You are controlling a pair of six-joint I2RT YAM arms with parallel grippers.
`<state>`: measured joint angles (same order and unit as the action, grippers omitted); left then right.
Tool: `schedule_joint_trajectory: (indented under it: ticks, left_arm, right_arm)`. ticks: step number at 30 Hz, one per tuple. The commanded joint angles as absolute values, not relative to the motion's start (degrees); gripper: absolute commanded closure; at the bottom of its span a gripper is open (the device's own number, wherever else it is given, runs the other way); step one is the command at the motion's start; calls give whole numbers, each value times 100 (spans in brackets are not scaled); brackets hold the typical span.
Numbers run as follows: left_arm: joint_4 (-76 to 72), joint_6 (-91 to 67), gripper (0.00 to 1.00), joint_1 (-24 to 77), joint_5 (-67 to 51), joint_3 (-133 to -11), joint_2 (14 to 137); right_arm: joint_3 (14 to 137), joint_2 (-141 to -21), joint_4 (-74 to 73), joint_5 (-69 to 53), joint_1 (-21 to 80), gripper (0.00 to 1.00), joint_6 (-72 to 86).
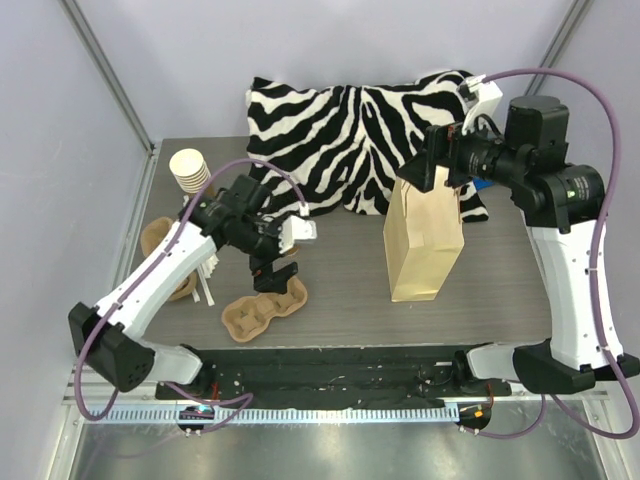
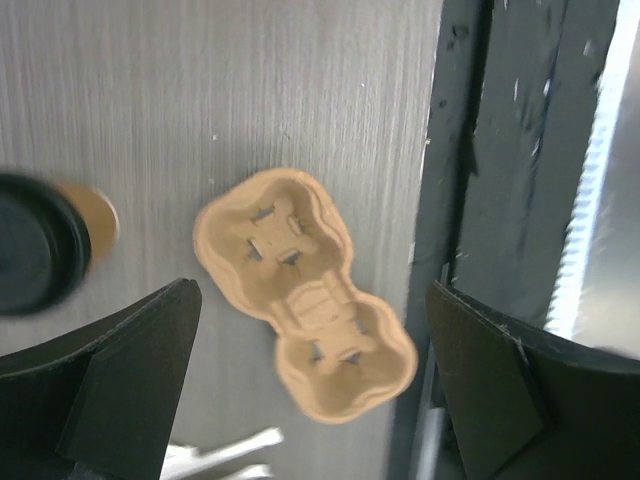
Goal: Pack the takeout coffee
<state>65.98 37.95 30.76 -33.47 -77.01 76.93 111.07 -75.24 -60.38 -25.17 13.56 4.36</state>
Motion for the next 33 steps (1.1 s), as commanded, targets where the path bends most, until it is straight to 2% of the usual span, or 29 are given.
schedule_joint_trajectory:
  ticks: [1,5,9,15,23,26,31,33]
  left_arm:
    - [6907,5561,1,3428,-2988,-8007,8259]
    - [7137,6801,11,3533,-2997,-8033,8858]
    - [6971,7619,16,3700,-2901,-7945,9271]
    - [6803,7901,30,3823,-2611,-8103,9991]
    - [6601,8103,34,3823,-2329,-8139,10564]
    - [6522,8165,39,3832,-2312,-8069,10678]
    - [6434,8183,56,3832,-2312,-8033,10767]
    - [6442,8200,60,3832,-2329,-8016,10775]
  right_arm:
    - [11382,-7409,-5906,-2074,1248,0,-95]
    - [10917,-7295,-5643,-2651,906,0,316]
    - [10749,-7268,-5634,-2900,511,0,571]
    - [10583,-7225,-5555,-3286,106,0,834]
    - [10441,-7207,-5476,-3603,-220,0,1046]
    - [10415,-7216,-5467,-3612,-229,0,1063]
    - [10502,-7295,-5467,-3516,-229,0,959]
    - [10773,-7417,-5476,-3280,-237,0,783]
